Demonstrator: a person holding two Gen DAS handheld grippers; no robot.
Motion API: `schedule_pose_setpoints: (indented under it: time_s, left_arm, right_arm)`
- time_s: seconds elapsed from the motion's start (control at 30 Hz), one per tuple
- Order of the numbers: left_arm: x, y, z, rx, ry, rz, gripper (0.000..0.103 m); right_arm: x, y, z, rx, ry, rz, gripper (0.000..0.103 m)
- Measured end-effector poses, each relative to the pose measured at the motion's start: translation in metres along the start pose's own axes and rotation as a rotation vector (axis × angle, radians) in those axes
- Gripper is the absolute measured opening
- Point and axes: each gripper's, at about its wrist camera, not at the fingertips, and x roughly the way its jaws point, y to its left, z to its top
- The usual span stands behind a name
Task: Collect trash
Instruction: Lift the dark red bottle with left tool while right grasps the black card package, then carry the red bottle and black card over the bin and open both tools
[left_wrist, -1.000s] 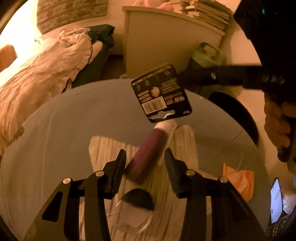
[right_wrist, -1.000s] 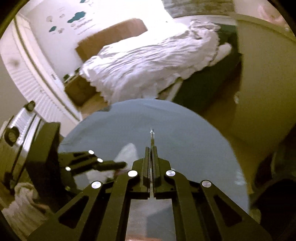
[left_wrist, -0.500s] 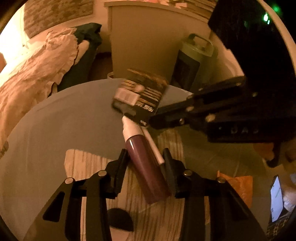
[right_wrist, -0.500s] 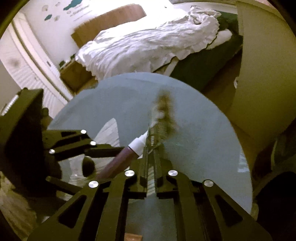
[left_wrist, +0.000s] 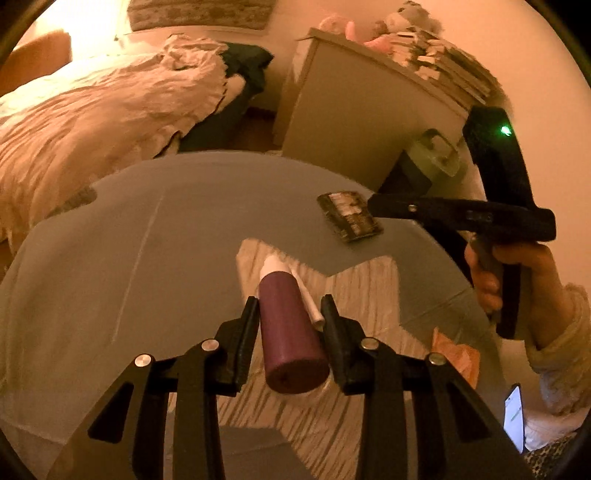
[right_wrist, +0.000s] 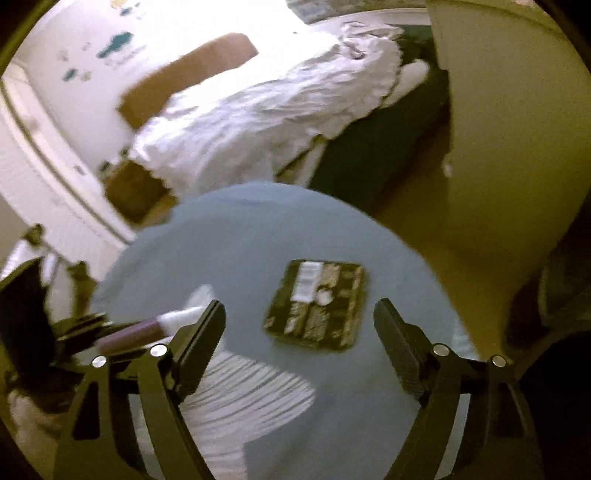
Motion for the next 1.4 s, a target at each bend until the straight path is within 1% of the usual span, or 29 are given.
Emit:
schedule_pose_setpoints:
  time_s: [0.07, 0.1, 0.13, 0.17, 0.2, 0.23, 0.27, 0.3, 0.37, 0.4, 0.47, 0.5, 0.53, 0.57, 0.67, 0.73, 0.8, 0.87, 0.97, 1.0, 1.07, 1.1, 1.2, 1.33, 1.4]
  left_arm:
    - [0.006, 0.002, -0.003, -0.018, 0.026, 0.022, 0.034]
    - [0.012, 0.002, -0.004, -0.019, 0.045, 0.038, 0.034]
    - [0.016, 0.003, -0.003, -0.014, 0.052, 0.05, 0.033]
    - [0.017, 0.002, -0.002, -0.008, 0.053, 0.054, 0.033]
    - [0.019, 0.0, 0.0, -0.002, 0.058, 0.052, 0.033]
    - [0.019, 0.0, 0.001, 0.0, 0.062, 0.053, 0.033]
    - [0.02, 0.001, 0.003, 0.005, 0.064, 0.053, 0.033]
    - [0.022, 0.001, 0.006, 0.01, 0.064, 0.052, 0.033]
    - [0.026, 0.002, 0.01, 0.018, 0.063, 0.055, 0.033]
    - [0.028, 0.001, 0.013, 0.031, 0.061, 0.065, 0.032]
    - [0.032, 0.0, 0.016, 0.056, 0.051, 0.077, 0.032]
    - [0.032, 0.0, 0.016, 0.059, 0.043, 0.079, 0.031]
    - [0.032, 0.001, 0.015, 0.055, 0.036, 0.077, 0.031]
    - [0.029, 0.002, 0.012, 0.047, 0.025, 0.07, 0.031]
    - [0.014, 0.002, 0.003, 0.013, -0.04, 0.019, 0.031]
    - [0.002, -0.004, 0.002, 0.011, -0.076, 0.012, 0.031]
    - [-0.011, -0.015, 0.004, 0.017, -0.113, -0.002, 0.031]
    - [-0.028, -0.031, 0.009, 0.019, -0.163, -0.042, 0.031]
    - [-0.042, -0.056, 0.02, 0.04, -0.209, -0.08, 0.031]
    - [-0.045, -0.066, 0.024, 0.05, -0.224, -0.093, 0.031]
    - [-0.051, -0.094, 0.033, 0.077, -0.255, -0.136, 0.031]
    - [-0.051, -0.107, 0.037, 0.087, -0.264, -0.161, 0.031]
    - [-0.047, -0.143, 0.044, 0.12, -0.271, -0.218, 0.031]
    - [-0.022, -0.198, 0.055, 0.171, -0.25, -0.29, 0.031]
    - [-0.007, -0.223, 0.059, 0.188, -0.233, -0.323, 0.031]
  right_arm:
    - [0.018, 0.008, 0.003, -0.044, 0.049, -0.099, 0.084]
    - [0.028, 0.016, 0.002, -0.081, 0.065, -0.144, 0.089]
    - [0.031, 0.024, 0.002, -0.121, 0.05, -0.167, 0.09]
    - [0.038, 0.033, 0.001, -0.163, 0.064, -0.202, 0.091]
    - [0.043, 0.039, 0.0, -0.196, 0.061, -0.242, 0.088]
    - [0.046, 0.044, -0.002, -0.235, 0.053, -0.283, 0.079]
    - [0.046, 0.047, -0.003, -0.268, 0.034, -0.328, 0.072]
    - [0.046, 0.046, -0.003, -0.267, 0.036, -0.32, 0.066]
    - [0.043, 0.041, -0.002, -0.251, 0.038, -0.31, 0.059]
    - [0.042, 0.037, -0.001, -0.247, 0.039, -0.301, 0.057]
    - [0.031, 0.03, -0.004, -0.196, 0.036, -0.238, 0.054]
    - [0.025, 0.026, -0.005, -0.163, 0.036, -0.196, 0.054]
    - [0.015, 0.018, -0.008, -0.107, 0.029, -0.119, 0.054]
    - [0.004, 0.011, -0.012, -0.063, 0.016, -0.058, 0.054]
    - [-0.024, 0.007, -0.019, -0.002, -0.037, 0.047, 0.054]
    - [-0.049, 0.001, -0.03, 0.045, -0.085, 0.117, 0.054]
    - [-0.069, -0.006, -0.038, 0.085, -0.128, 0.159, 0.054]
    - [-0.095, -0.017, -0.048, 0.131, -0.185, 0.187, 0.054]
    - [-0.143, -0.037, -0.066, 0.205, -0.3, 0.203, 0.054]
    - [-0.165, -0.044, -0.074, 0.228, -0.355, 0.193, 0.054]
    - [-0.19, -0.057, -0.08, 0.249, -0.428, 0.164, 0.054]
    - [-0.207, -0.063, -0.087, 0.254, -0.469, 0.135, 0.054]
    - [-0.261, -0.081, -0.114, 0.264, -0.599, 0.005, 0.054]
    - [-0.301, -0.106, -0.144, 0.295, -0.68, -0.115, 0.054]
    - [-0.313, -0.117, -0.159, 0.311, -0.696, -0.155, 0.054]
